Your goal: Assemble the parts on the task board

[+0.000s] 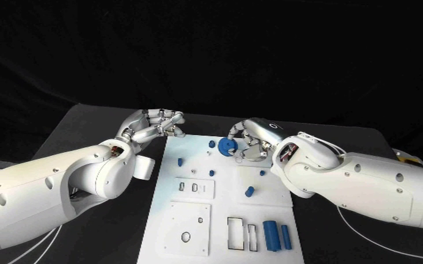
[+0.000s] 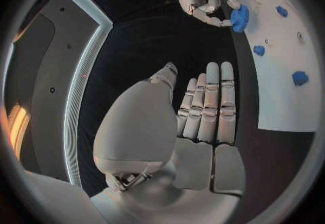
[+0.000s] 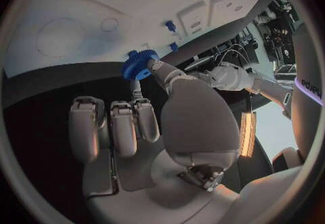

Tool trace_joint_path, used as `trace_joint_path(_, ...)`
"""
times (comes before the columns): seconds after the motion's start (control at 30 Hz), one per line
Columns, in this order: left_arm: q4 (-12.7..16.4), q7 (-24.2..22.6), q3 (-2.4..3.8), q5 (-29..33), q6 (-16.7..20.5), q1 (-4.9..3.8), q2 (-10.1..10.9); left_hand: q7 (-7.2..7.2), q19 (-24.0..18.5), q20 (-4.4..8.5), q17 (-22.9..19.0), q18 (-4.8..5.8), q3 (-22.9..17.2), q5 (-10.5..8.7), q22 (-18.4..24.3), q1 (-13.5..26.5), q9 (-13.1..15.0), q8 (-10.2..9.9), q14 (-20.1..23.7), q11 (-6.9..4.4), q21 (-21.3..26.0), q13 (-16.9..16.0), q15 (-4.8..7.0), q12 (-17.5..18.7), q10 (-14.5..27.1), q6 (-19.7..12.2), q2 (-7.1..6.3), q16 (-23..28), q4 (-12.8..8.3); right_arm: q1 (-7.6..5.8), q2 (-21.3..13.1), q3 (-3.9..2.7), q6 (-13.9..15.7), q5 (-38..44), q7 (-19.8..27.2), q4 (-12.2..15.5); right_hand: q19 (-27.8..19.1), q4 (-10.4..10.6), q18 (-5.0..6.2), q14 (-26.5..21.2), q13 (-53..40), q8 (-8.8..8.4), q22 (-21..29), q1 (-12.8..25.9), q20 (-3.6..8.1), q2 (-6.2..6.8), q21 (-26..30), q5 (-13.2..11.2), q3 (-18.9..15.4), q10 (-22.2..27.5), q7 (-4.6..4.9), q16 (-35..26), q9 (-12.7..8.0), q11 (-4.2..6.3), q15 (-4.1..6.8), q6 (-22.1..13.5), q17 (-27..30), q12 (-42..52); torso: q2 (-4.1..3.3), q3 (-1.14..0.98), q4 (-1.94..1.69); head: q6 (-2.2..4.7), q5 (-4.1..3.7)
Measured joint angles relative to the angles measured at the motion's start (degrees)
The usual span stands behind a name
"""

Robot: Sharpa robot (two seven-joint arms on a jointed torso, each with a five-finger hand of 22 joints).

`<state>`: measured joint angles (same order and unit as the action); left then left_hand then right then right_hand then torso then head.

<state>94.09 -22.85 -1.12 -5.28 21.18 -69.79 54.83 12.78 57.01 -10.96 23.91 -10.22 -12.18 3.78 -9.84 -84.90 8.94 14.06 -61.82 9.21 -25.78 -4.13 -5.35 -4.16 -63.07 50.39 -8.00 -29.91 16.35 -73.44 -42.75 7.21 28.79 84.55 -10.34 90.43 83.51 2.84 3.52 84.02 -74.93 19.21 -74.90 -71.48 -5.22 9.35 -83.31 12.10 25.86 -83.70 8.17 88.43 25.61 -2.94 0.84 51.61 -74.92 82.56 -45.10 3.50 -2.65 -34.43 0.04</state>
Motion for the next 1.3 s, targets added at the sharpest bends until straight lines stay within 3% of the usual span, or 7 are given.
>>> trace_joint_path(0.6,-0.08,0.06,0.00,0.01,-0.12,0.00,-0.39,0.00,0.00,0.00,-0.01,0.00,0.00,0.00,0.01,0.00,0.00,0.00,0.00,0.00,0.00,0.00,0.00,0.00,0.00,0.00,0.00,0.00,0.00,1.17,8.25,0.61,0.44,2.79,-1.27,-5.73,-0.01,0.17,0.00,0.00,0.01,-0.37,-0.04,0.24,-0.01,0.24,0.00,-0.06,0.49,0.00,-0.01,0.00,0.00,0.00,0.00,-0.01,0.01,0.00,-0.16,0.11,-0.18,-0.23,0.52)
trace_joint_path(1.1,-0.05,0.11,0.00,0.01,-0.28,0.00,-0.42,0.00,0.00,0.00,0.12,0.00,0.00,0.00,-0.04,0.00,0.00,0.00,0.20,0.00,0.00,-0.06,-0.20,0.00,0.00,0.00,0.00,0.00,0.00,2.00,11.08,0.81,-0.42,2.75,-1.23,-9.69,-0.02,0.33,0.00,0.00,0.02,-0.38,-0.03,0.78,-0.01,0.18,0.00,-0.28,0.64,0.00,-0.06,0.00,-0.06,0.00,-0.01,0.02,0.01,0.00,-0.16,0.11,-0.10,-0.46,0.95)
trace_joint_path(1.3,-0.04,0.14,0.00,0.01,-0.35,0.00,-0.41,0.00,0.00,0.00,0.12,0.01,0.00,0.00,-0.04,0.00,0.01,0.00,0.34,0.00,0.00,-0.06,-0.07,0.00,0.00,0.00,0.00,0.00,0.00,2.03,11.69,0.81,-0.86,2.68,-1.17,-10.40,-0.02,0.66,0.00,0.00,0.02,-1.52,-0.02,1.92,-0.01,1.31,0.00,-0.83,0.98,0.00,-0.44,0.00,-0.22,0.00,-0.01,0.41,0.01,-0.38,-0.14,0.07,-0.04,-0.59,1.07)
